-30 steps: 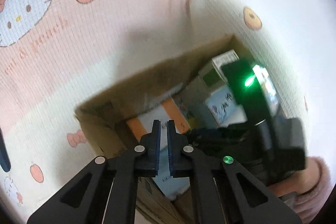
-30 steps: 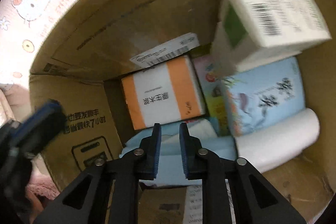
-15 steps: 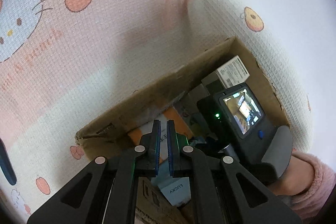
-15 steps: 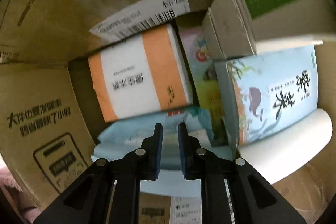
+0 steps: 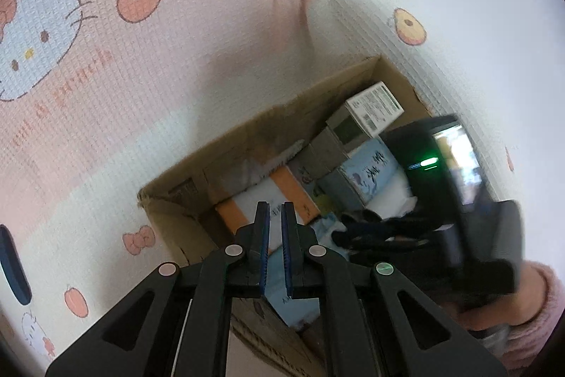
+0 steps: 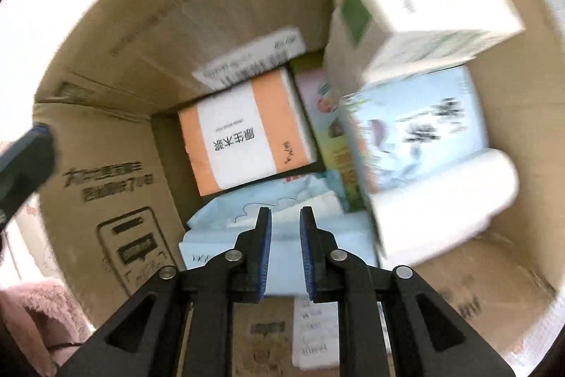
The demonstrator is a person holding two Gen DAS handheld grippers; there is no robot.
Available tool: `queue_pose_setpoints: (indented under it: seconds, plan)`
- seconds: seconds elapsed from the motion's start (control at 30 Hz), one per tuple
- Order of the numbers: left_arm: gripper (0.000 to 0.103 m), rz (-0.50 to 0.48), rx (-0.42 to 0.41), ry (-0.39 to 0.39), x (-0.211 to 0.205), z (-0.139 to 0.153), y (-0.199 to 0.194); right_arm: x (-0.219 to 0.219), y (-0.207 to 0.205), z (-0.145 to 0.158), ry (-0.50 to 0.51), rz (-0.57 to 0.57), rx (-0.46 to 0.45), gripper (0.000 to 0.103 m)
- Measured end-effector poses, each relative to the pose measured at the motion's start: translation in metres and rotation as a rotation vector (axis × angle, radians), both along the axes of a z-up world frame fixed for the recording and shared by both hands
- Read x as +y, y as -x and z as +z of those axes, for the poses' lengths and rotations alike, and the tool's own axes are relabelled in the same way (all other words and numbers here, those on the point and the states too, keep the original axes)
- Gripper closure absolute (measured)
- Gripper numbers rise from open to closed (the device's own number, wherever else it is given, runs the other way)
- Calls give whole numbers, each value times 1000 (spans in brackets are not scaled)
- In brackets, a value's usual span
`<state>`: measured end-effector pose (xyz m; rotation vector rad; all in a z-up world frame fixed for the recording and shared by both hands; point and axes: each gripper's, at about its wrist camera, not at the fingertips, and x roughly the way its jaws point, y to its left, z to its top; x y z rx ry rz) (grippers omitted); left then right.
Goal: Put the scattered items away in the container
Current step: 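Withdraw the left tool up out of the cardboard box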
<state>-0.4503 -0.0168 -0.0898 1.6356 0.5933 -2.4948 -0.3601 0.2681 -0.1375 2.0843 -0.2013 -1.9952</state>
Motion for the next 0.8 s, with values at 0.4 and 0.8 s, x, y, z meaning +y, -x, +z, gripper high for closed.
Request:
queue_pose_setpoints:
  seconds: [0.4, 0.8]
  plan:
    - [87, -147, -209, 58, 67, -48, 19, 57, -57, 35, 27, -144, 131, 90]
    - [88, -286, -574, 253, 90, -128, 46, 58, -50, 7, 83, -182, 147, 89]
